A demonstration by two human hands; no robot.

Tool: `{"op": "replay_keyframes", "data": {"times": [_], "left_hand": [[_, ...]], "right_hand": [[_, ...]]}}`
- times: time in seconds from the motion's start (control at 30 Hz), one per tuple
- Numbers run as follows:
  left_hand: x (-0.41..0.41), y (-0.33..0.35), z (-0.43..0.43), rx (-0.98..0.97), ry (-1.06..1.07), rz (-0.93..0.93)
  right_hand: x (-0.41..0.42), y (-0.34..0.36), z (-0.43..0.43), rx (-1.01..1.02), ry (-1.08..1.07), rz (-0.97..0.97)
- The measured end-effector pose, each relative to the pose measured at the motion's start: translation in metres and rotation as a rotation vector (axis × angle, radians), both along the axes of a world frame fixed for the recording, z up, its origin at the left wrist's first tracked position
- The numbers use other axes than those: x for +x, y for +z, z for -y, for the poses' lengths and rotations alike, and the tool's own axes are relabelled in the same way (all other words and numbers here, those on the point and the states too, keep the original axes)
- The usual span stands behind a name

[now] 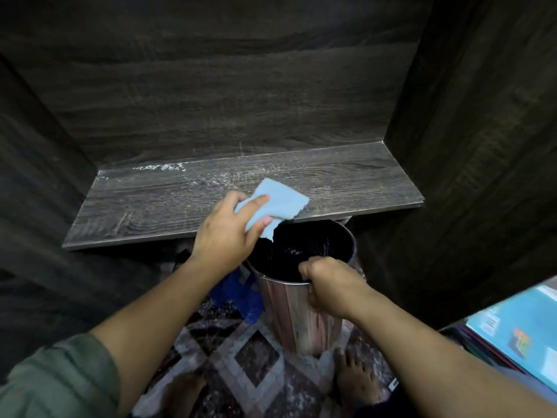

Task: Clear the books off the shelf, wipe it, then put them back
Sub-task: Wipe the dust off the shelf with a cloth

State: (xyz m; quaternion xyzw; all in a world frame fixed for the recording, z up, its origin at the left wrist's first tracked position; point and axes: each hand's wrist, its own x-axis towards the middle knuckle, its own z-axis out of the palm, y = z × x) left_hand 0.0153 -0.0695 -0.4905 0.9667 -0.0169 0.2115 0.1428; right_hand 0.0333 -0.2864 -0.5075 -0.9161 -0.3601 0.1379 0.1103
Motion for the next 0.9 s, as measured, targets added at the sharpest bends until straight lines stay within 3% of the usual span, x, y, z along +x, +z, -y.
{"op": "replay_keyframes", "data": {"times": [0.07, 0.17, 0.27, 0.57, 0.7, 0.9], "left_hand": [[-0.002, 0.002, 0.0, 0.018, 0.009, 0.004], [-0.008, -0.002, -0.001, 0.032, 0.011, -0.226], [-0.009, -0.001, -0.015, -0.048, 0.09, -0.129], [0.012, 0.017, -0.128, -0.137, 0.67, 0.129], [0.016, 0.014, -0.171, -0.015, 0.836, 0.067], [0.029, 0.006, -0.214, 0.355, 0.963, -0.151]], "right_hand": [[0.0, -0.001, -0.002, 0.004, -0.007, -0.01], [0.002, -0.001, -0.007, -0.003, 0.007, -0.019], [0.003, -0.003, -0.011, -0.011, 0.016, -0.018], [0.001, -0.004, -0.02, -0.036, 0.029, -0.006], [0.001, -0.007, -0.029, -0.043, 0.023, -0.03], [0.002, -0.009, -0.035, -0.048, 0.026, -0.045]]}}
